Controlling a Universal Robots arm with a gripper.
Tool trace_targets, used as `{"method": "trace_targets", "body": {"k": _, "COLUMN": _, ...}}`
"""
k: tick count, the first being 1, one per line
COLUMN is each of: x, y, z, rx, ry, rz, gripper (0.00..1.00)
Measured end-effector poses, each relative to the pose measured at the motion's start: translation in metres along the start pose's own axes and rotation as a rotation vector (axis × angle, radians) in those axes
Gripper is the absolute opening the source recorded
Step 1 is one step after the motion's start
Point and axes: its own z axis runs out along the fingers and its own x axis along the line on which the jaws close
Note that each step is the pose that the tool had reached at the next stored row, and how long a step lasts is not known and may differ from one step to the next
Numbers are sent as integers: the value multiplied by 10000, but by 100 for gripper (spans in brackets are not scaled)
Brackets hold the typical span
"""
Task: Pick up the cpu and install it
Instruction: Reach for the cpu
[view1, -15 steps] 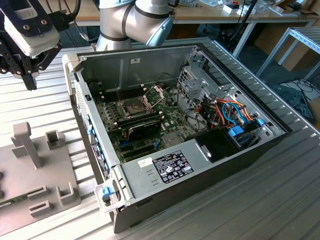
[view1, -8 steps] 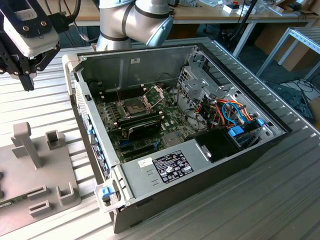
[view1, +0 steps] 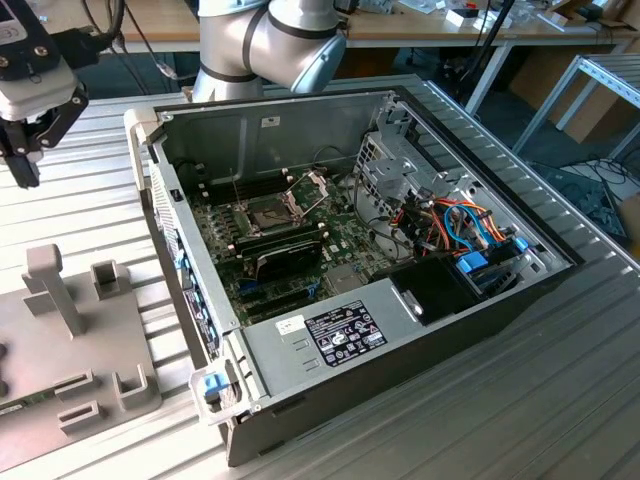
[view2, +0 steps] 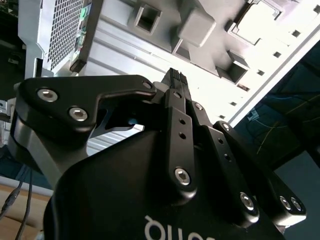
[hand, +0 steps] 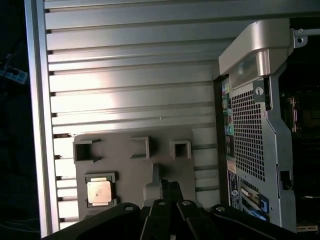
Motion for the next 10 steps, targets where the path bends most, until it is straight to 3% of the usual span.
{"method": "trace_targets", "body": {"k": 10, "x": 266, "y": -21, "z": 24, "rx": 0, "ry": 1, "rz": 0, "gripper": 11}}
